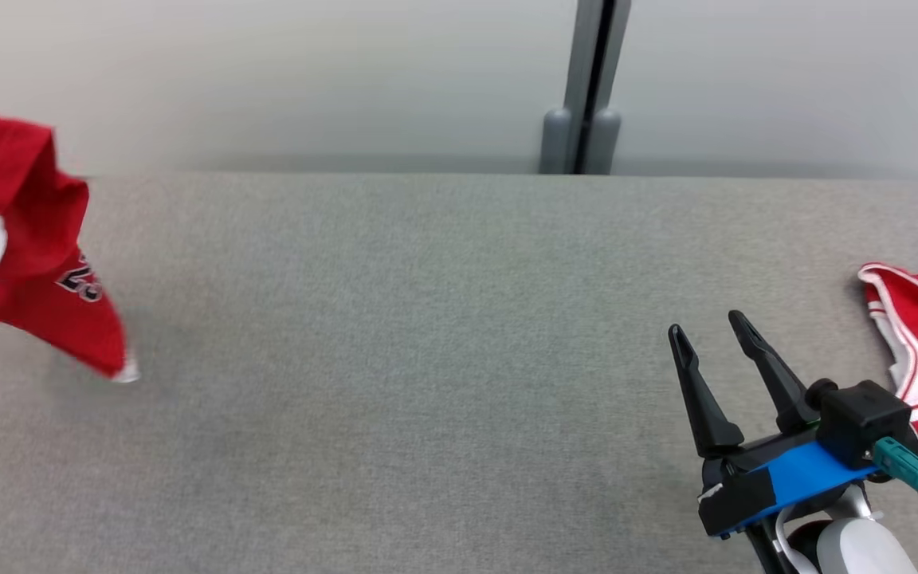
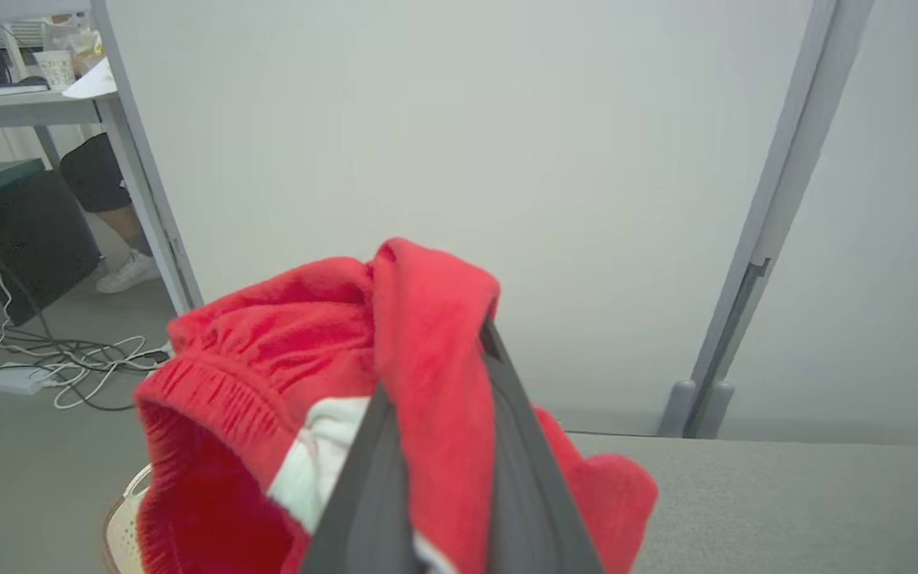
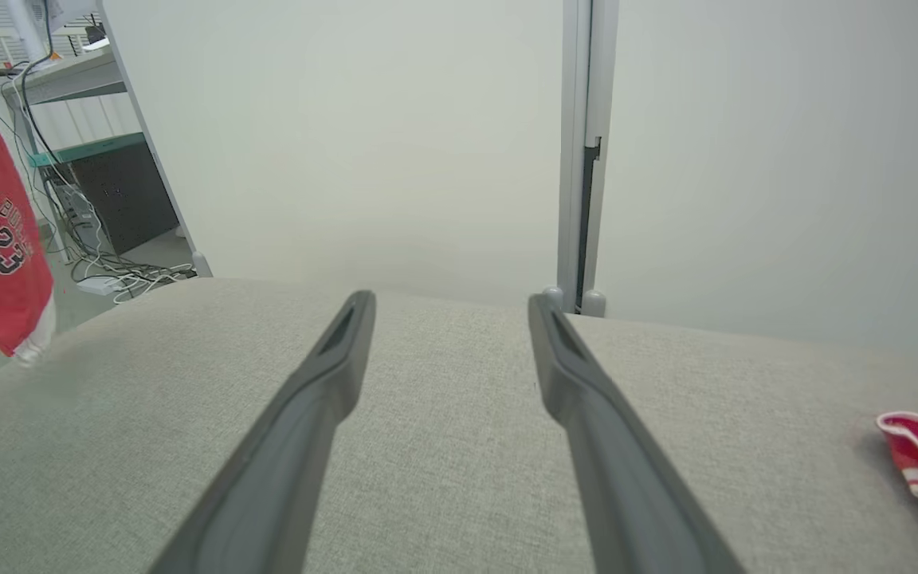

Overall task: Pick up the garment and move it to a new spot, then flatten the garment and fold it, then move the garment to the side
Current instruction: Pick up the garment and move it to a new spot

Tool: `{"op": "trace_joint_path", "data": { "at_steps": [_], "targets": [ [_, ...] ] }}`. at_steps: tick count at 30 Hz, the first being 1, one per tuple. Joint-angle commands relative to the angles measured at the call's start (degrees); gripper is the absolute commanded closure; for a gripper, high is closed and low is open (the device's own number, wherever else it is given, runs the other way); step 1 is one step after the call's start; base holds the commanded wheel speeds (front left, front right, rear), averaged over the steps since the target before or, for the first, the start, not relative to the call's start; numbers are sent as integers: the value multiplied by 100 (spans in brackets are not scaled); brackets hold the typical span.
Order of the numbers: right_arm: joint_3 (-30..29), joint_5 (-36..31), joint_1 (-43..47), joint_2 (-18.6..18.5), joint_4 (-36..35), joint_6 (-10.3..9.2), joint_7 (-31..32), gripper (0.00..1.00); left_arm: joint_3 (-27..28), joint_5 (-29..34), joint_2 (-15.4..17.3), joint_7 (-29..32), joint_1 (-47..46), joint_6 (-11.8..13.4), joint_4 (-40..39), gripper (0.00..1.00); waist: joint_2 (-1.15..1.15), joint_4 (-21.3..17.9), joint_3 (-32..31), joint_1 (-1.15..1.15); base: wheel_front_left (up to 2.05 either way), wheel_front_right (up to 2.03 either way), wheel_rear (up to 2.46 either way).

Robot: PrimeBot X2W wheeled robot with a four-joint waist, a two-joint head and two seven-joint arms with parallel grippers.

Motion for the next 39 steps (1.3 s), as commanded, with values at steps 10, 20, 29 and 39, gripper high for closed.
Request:
{"op": "trace_joint_path", "data": {
  "at_steps": [10,20,29,39],
  "targets": [
    [57,22,195,145,-119,3,91,0,-792,164,-875,307,-253,355,-1309,100,0,-861,-359,2,0,0,0],
    [28,10,262,198,-196,3,145,0,-1209,132,-1549,-69,434,574,-1531,100,0,-1527,-310,2,0,0,0],
    [-38,36,350,242,-278,3,114,0,-1830,278,-2390,-699,1168,758,-542,100,0,-1680,-163,2,0,0,0],
    [-6,75,264,285,-151,3,41,0,-2460,344,-3002,-1233,1547,447,860,0,0,-1540,-139,2,0,0,0]
  ]
}}
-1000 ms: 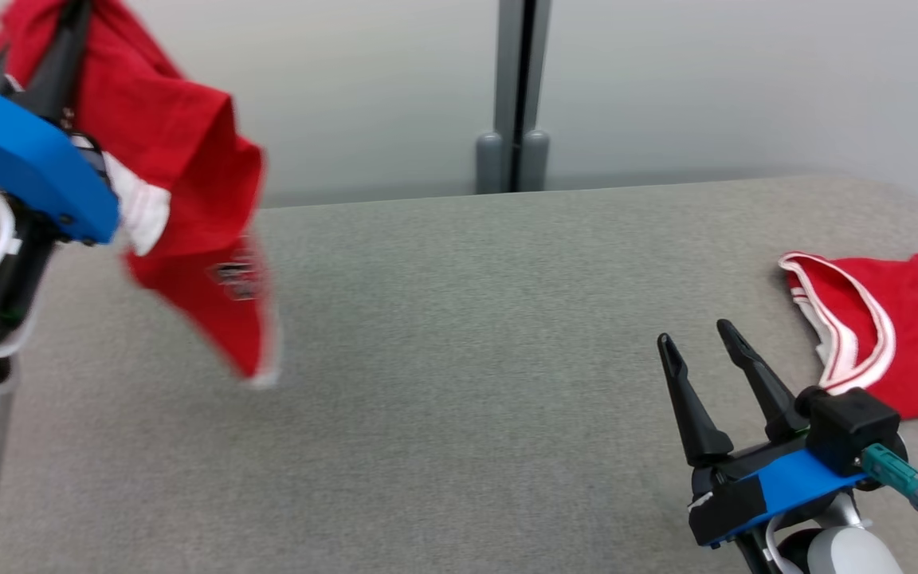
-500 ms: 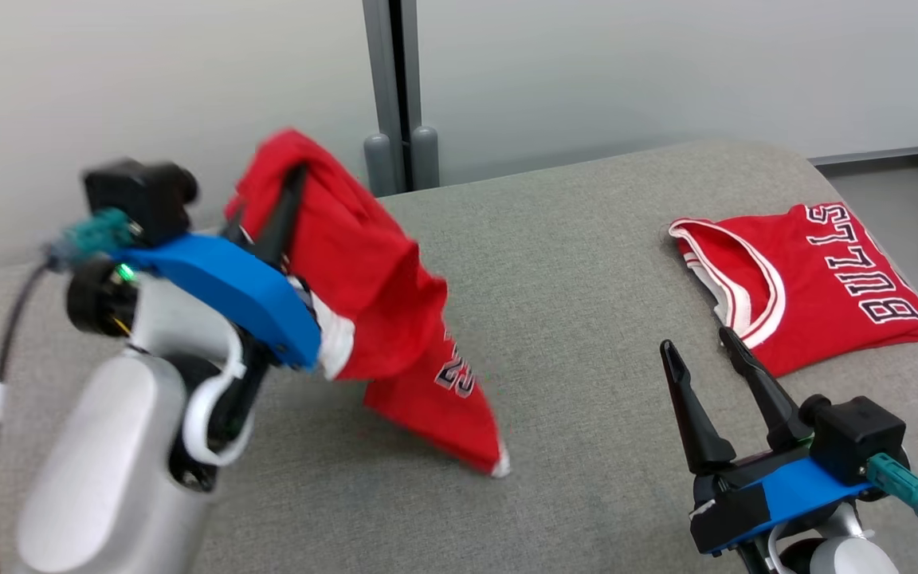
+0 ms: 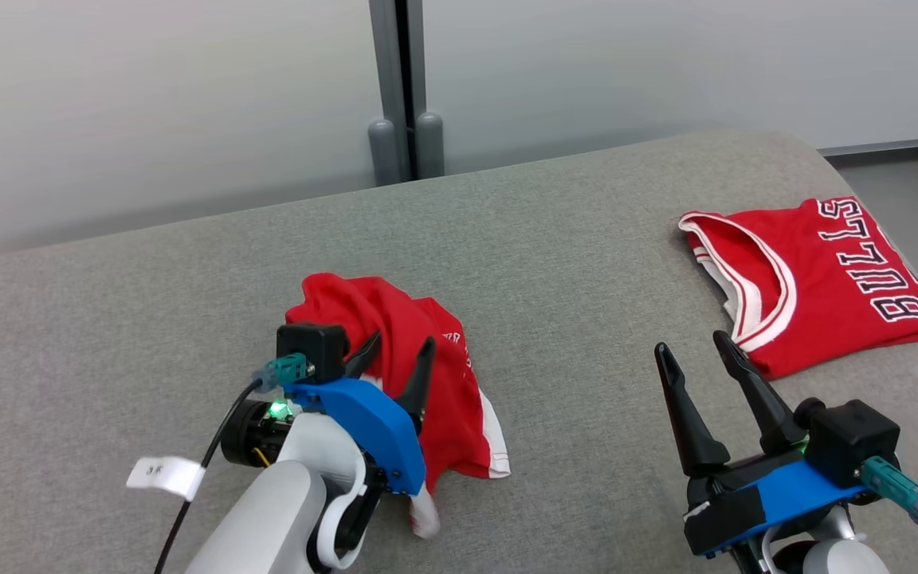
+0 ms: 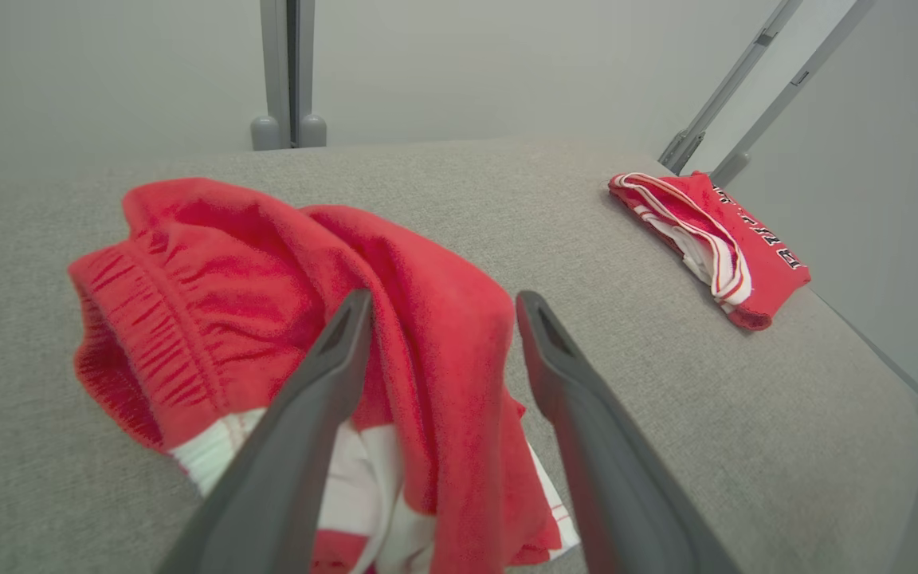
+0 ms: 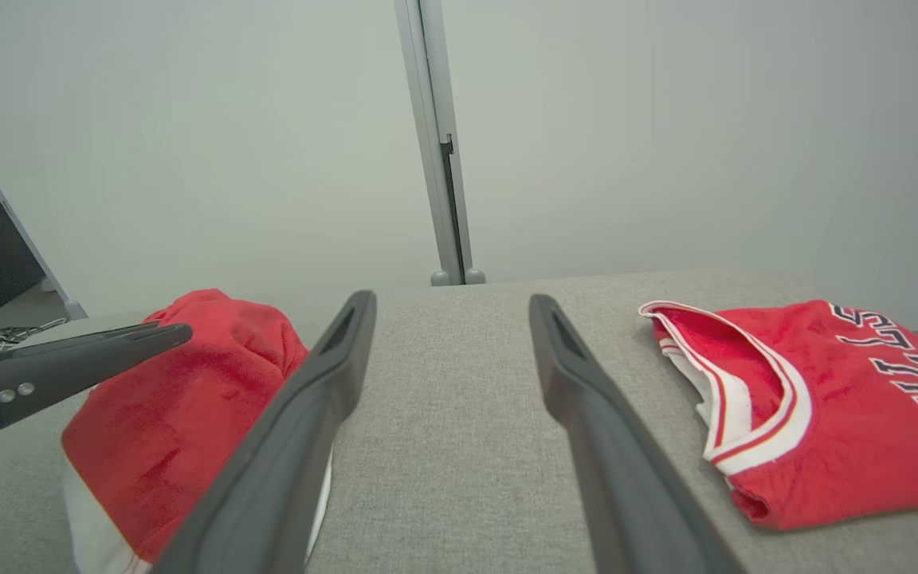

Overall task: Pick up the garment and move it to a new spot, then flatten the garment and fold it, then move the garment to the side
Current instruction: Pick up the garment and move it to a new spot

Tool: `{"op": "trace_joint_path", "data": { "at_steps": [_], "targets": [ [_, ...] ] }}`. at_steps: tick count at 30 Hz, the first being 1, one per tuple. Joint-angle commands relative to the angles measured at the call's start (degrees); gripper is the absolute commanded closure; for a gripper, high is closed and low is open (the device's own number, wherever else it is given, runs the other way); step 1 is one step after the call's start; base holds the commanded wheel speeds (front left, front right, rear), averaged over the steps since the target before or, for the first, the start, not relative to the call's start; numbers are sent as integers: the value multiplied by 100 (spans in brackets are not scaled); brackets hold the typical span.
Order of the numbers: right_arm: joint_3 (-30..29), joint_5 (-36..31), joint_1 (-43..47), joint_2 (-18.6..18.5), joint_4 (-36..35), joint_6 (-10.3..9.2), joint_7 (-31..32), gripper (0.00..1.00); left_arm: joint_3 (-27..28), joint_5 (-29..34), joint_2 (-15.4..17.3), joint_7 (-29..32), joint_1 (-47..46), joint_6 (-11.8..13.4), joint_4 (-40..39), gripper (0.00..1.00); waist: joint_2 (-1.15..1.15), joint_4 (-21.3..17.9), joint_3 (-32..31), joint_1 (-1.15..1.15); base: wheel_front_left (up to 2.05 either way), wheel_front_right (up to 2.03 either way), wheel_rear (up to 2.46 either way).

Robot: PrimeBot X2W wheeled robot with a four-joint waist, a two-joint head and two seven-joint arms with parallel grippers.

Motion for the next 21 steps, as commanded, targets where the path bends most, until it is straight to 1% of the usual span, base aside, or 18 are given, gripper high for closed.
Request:
{"op": "trace_joint_path", "data": {
  "at_steps": [1,4,6,7,13,15,21],
  "targets": [
    [-17,11,-18,15,7,3,-35,0,-25,-12,-24,-183,54,-97,9,0,0,54,-25,0,0,0,0],
    [-31,-12,19,18,21,3,-34,0,28,-4,-48,-600,173,-183,-52,0,0,143,-82,0,0,0,0],
    [-56,-17,40,18,26,3,-30,0,50,-4,-2,-865,265,-260,-162,0,0,206,-110,0,0,0,0],
    [-86,-33,71,20,22,3,-25,0,124,35,100,-1167,382,-302,-292,0,0,266,-141,0,0,0,0],
    [-209,-36,190,26,-32,3,-8,0,466,158,479,-2148,916,-239,-680,0,0,437,-214,0,0,0,0],
    [-261,-31,230,26,-28,3,-13,0,592,199,609,-2358,1086,-199,-773,0,0,492,-235,0,0,0,0],
    [-354,-43,336,31,-38,3,9,0,1007,352,916,-2622,1599,-43,-988,0,0,613,-295,0,0,0,0]
  ]
}}
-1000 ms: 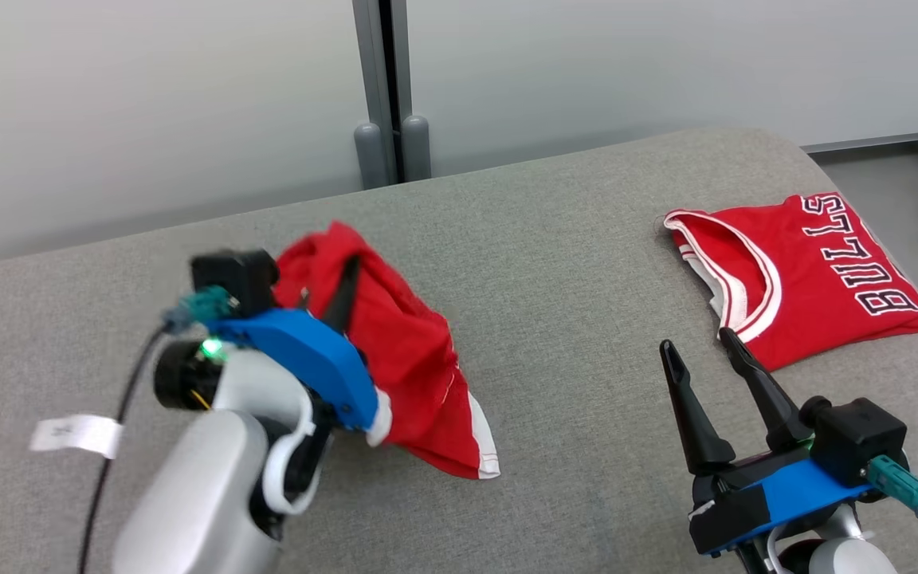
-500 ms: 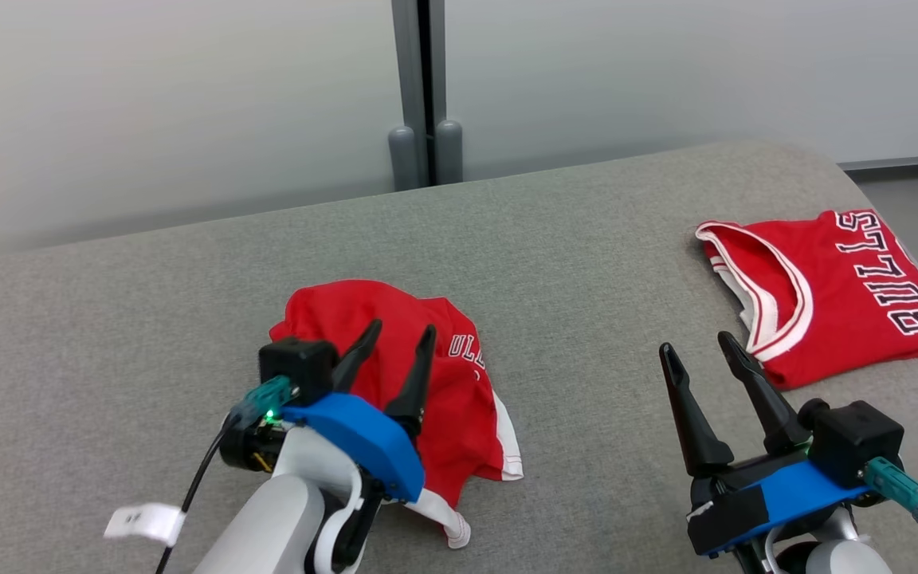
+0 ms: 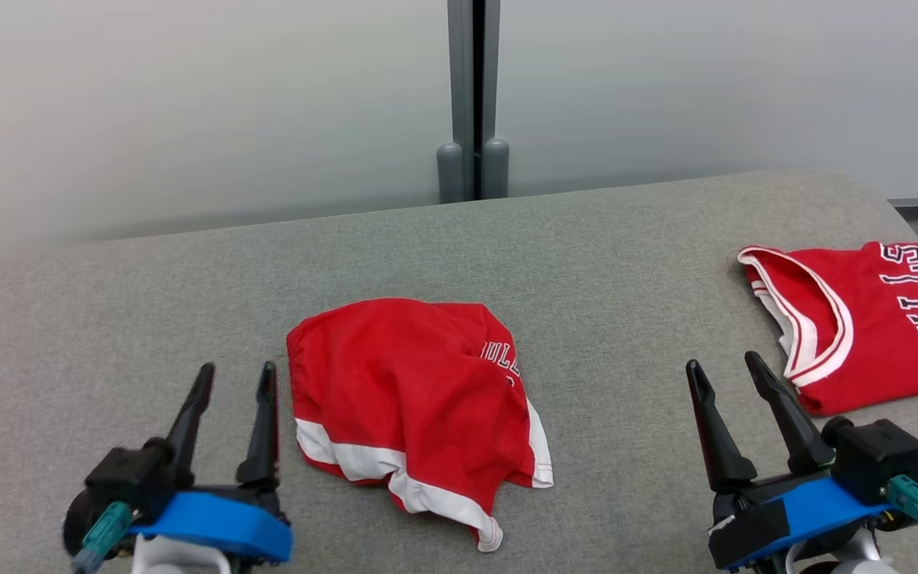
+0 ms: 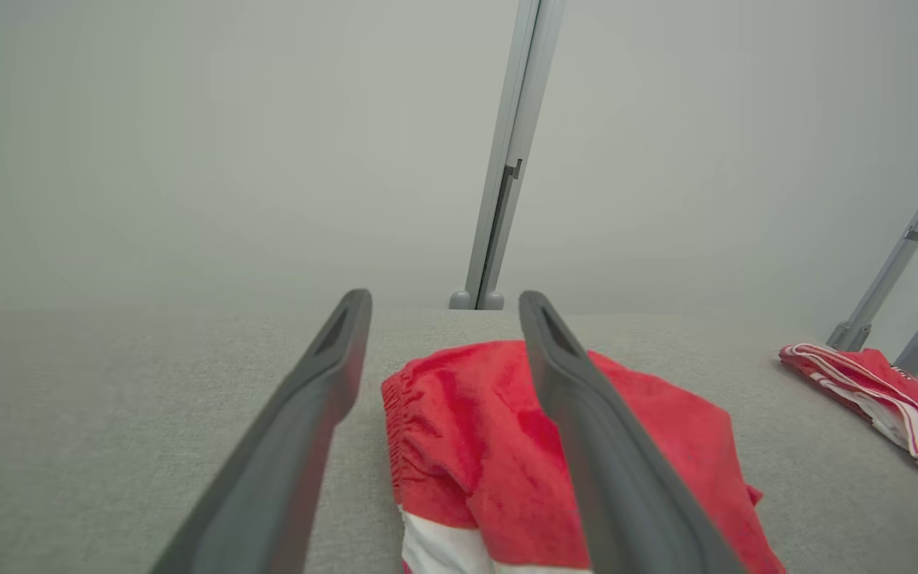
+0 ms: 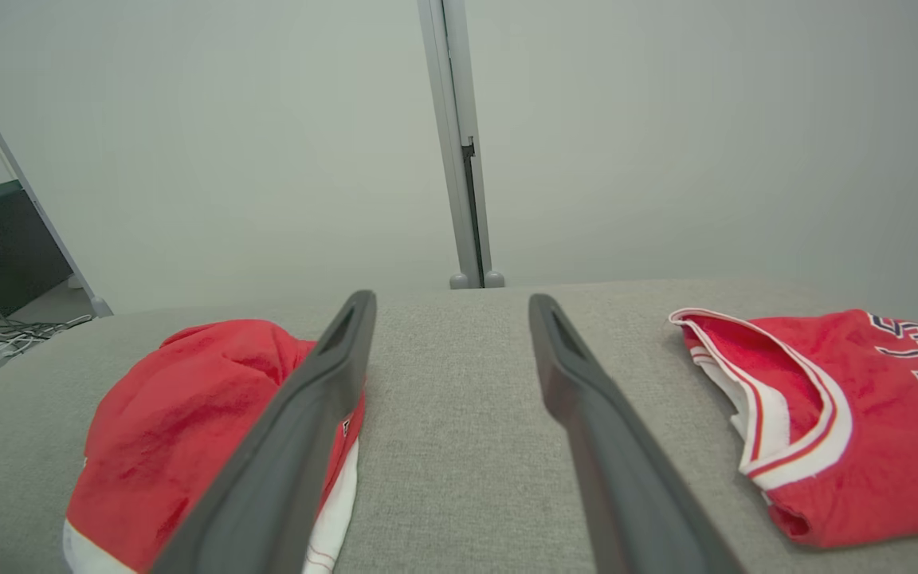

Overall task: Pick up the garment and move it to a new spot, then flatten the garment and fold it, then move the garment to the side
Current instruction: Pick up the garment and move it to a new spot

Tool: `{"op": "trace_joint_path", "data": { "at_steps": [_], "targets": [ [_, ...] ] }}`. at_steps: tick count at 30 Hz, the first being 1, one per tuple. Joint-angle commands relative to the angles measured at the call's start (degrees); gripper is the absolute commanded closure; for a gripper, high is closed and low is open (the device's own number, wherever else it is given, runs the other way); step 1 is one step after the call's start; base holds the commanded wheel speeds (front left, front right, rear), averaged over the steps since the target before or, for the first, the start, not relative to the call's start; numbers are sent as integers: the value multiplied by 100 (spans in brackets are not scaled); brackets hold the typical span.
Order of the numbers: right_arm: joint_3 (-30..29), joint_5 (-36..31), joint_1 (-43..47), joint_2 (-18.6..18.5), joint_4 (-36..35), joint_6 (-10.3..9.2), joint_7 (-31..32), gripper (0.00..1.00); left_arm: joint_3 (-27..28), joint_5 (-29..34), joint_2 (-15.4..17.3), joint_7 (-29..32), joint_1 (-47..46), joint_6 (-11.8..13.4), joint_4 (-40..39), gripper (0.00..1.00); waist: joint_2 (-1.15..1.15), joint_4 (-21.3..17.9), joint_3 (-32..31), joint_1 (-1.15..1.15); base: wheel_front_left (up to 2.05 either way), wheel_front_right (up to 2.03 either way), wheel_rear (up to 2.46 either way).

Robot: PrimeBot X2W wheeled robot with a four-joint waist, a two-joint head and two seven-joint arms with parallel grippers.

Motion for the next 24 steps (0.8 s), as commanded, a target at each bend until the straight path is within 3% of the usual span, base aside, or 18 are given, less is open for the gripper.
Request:
{"op": "trace_joint_path", "data": {
  "at_steps": [1,8,11,24],
  "targets": [
    [-16,-23,86,12,-10,3,8,0,118,83,92,-53,146,56,-59,0,0,36,-24,0,0,0,0],
    [-31,18,166,19,42,3,3,0,568,259,242,-87,647,270,-244,0,0,111,-76,0,0,0,0],
    [-23,29,189,21,72,3,1,0,764,299,279,-85,828,248,-269,0,0,120,-86,0,0,0,0],
    [-16,56,267,29,232,3,-32,0,868,365,343,-73,1099,376,-499,0,0,151,-87,0,0,0,0]
  ]
}}
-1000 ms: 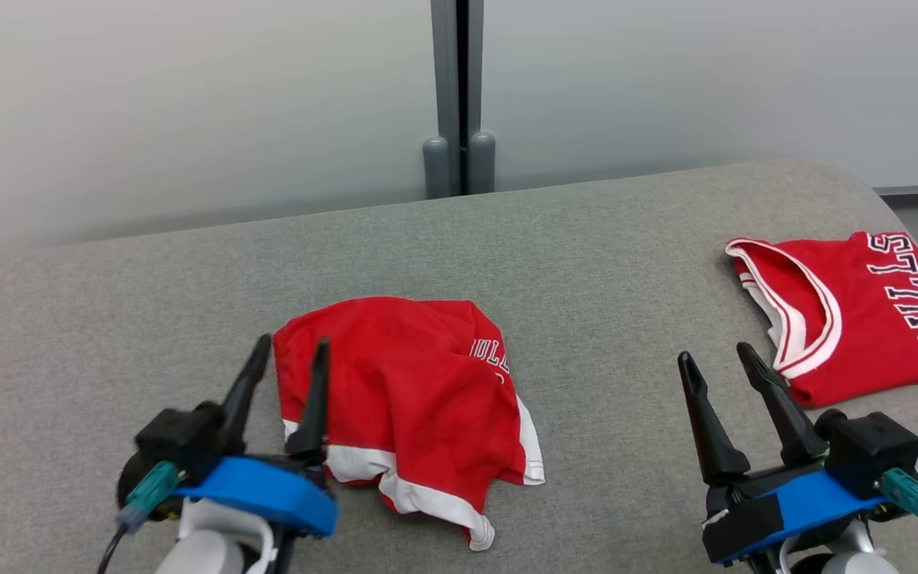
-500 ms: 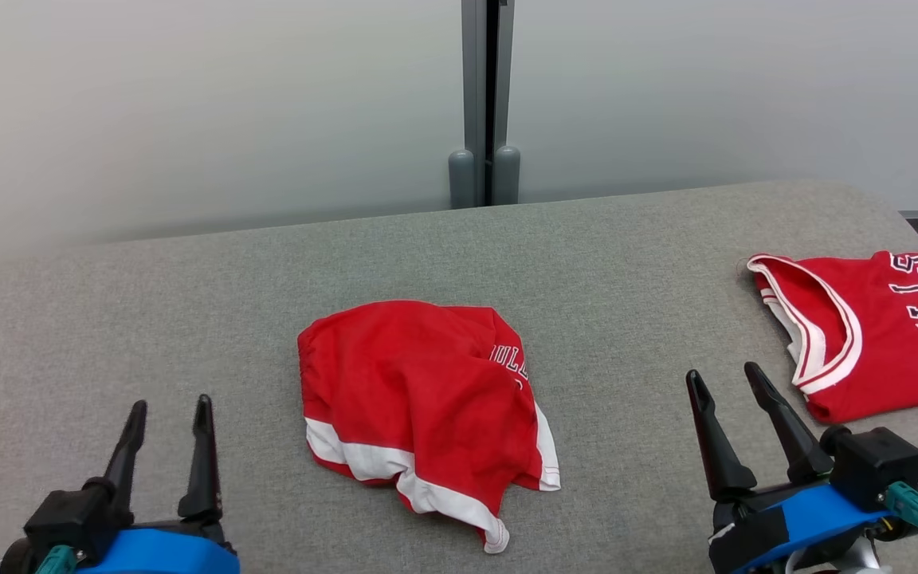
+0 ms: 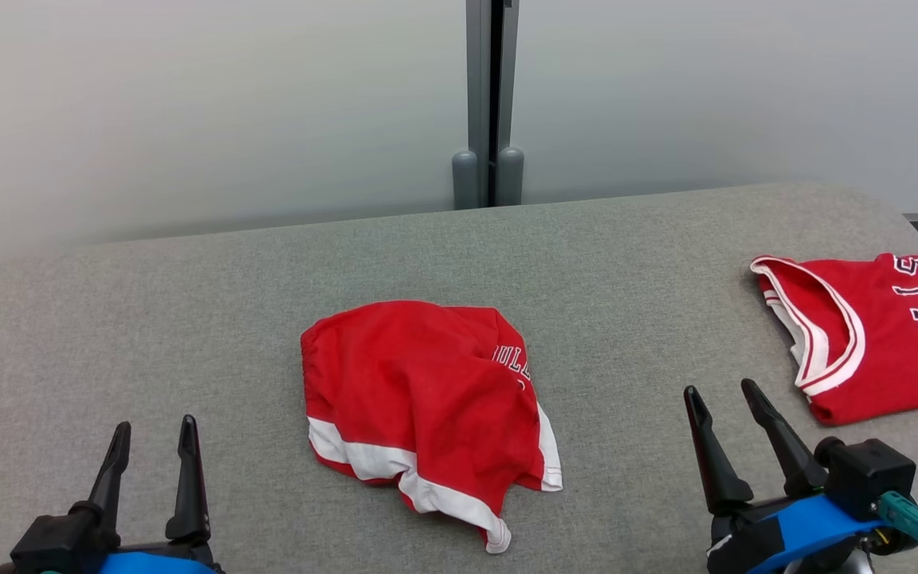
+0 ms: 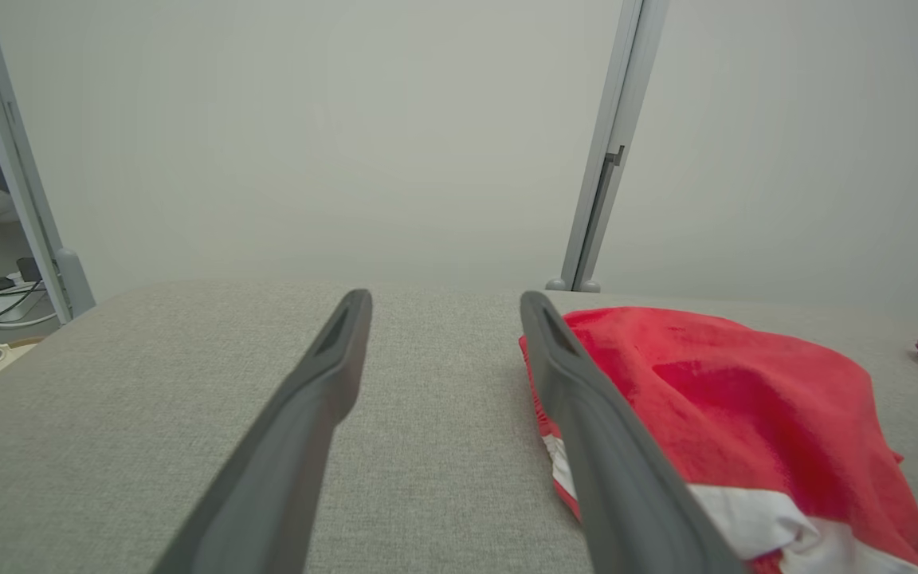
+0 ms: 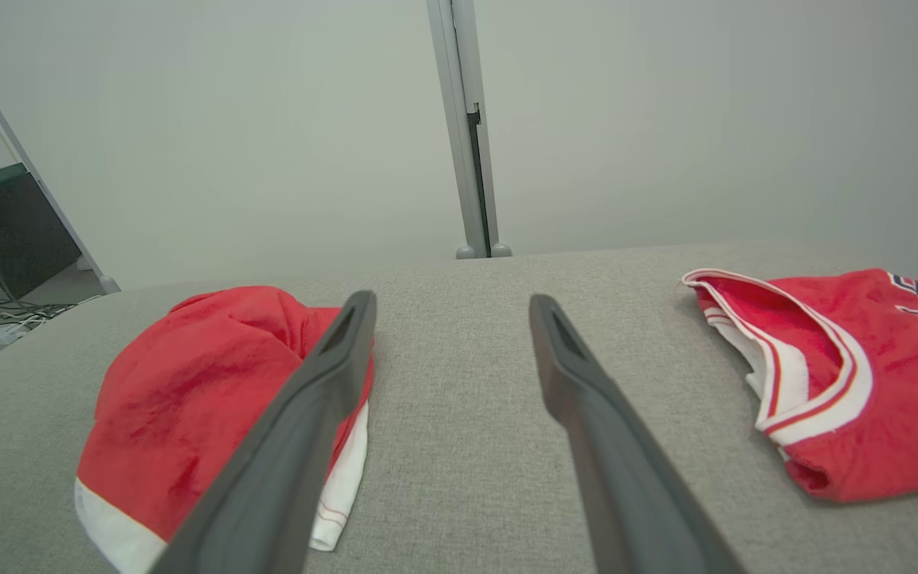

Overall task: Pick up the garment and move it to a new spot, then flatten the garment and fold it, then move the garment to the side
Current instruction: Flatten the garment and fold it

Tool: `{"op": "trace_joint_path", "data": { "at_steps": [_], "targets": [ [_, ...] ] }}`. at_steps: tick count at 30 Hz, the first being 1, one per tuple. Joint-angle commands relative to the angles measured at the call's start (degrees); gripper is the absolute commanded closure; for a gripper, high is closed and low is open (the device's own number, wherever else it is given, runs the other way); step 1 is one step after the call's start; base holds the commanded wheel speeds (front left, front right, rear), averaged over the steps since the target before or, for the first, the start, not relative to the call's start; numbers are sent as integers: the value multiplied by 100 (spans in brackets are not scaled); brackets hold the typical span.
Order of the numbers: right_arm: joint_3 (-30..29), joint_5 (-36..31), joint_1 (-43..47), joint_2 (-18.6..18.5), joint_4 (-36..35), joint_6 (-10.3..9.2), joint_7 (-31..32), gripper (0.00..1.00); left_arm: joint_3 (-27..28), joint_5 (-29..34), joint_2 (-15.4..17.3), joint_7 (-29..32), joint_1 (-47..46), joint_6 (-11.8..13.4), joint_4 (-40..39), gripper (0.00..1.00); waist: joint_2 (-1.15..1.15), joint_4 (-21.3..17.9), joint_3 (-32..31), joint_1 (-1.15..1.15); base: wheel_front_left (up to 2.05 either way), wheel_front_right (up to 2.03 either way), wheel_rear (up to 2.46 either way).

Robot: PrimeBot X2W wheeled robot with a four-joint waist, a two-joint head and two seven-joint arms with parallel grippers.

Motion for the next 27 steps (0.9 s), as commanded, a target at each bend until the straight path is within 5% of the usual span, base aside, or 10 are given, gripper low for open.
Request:
{"op": "trace_joint_path", "data": {
  "at_steps": [1,14,27],
  "targets": [
    [23,38,56,15,14,3,-33,0,-6,10,45,-9,18,28,-39,0,0,0,20,0,0,0,0],
    [794,354,-164,14,188,3,293,0,-24,-26,75,20,-110,53,-179,0,0,178,172,0,0,0,0],
    [1987,1049,-758,6,1639,3,1088,0,-43,-25,128,24,-241,16,-249,0,0,413,426,0,0,0,0]
  ]
}}
